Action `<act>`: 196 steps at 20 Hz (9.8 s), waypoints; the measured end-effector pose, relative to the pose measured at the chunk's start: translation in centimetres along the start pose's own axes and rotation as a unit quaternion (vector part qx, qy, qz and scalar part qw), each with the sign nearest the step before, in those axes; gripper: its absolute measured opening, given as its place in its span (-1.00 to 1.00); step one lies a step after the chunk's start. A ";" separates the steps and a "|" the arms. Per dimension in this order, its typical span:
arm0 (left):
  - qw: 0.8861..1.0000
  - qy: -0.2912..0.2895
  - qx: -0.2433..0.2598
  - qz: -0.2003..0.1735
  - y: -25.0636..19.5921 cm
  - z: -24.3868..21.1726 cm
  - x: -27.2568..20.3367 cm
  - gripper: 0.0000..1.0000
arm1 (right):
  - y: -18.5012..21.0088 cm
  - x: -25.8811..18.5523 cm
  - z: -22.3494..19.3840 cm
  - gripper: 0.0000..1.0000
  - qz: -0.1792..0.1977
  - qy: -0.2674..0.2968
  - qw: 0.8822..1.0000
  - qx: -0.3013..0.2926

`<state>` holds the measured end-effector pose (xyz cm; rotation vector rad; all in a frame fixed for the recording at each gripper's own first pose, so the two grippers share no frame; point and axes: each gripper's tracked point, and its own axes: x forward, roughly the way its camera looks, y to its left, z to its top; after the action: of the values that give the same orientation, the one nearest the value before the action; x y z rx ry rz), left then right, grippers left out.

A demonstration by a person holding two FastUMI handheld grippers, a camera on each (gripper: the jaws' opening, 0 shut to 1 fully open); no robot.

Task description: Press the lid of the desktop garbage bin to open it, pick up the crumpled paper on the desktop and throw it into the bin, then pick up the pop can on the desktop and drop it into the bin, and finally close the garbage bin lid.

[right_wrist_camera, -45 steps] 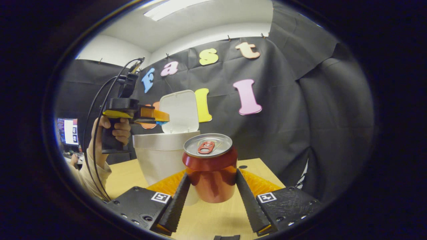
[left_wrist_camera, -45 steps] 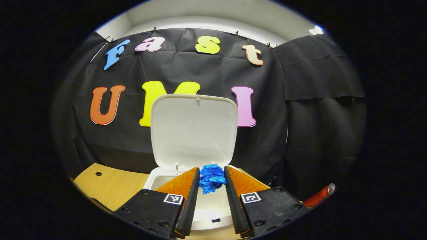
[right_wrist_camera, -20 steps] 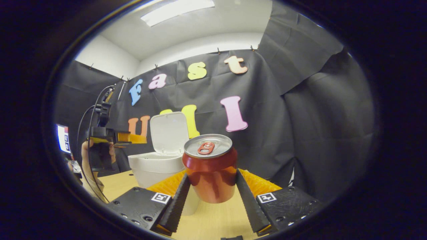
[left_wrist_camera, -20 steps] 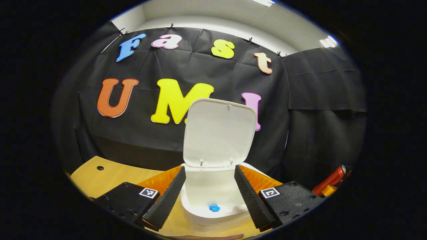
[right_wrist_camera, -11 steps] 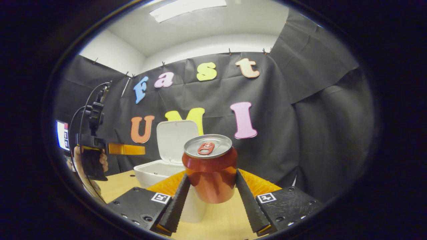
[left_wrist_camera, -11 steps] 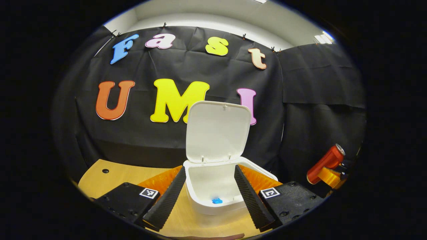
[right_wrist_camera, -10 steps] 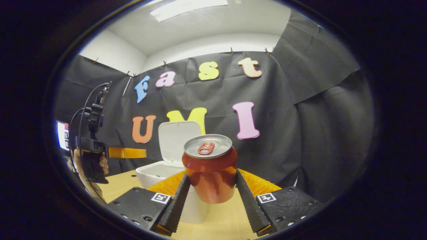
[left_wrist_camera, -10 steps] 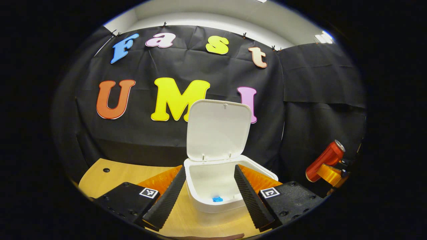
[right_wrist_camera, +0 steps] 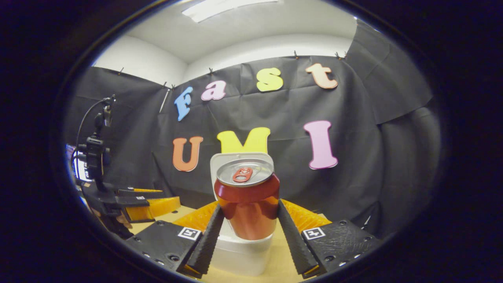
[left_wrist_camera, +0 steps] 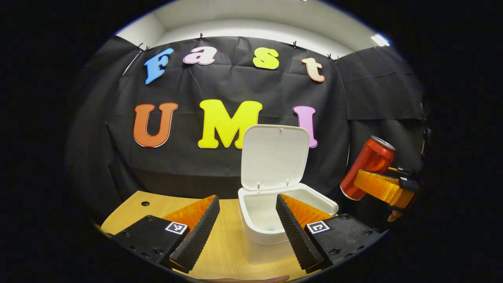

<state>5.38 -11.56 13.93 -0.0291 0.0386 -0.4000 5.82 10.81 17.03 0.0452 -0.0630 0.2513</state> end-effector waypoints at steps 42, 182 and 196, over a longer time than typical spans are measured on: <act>0.997 0.043 -0.017 0.062 9.3 -11.2 -6.3 0.87 | 0.9 12.5 7.3 0.69 -0.016 -0.001 1.000 -0.002; 0.992 0.032 -0.002 0.123 -0.1 -16.3 -7.5 0.87 | -5.9 -9.9 -19.3 0.92 -0.040 0.022 0.995 0.092; 0.993 0.010 0.023 0.119 -2.1 -14.9 -9.4 0.86 | -4.3 -11.9 -16.9 0.91 -0.015 -0.015 0.998 0.055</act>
<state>-4.75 -10.15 -0.53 0.0251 0.0523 -0.1619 -3.67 4.60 -0.78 0.1604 -0.0787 0.2236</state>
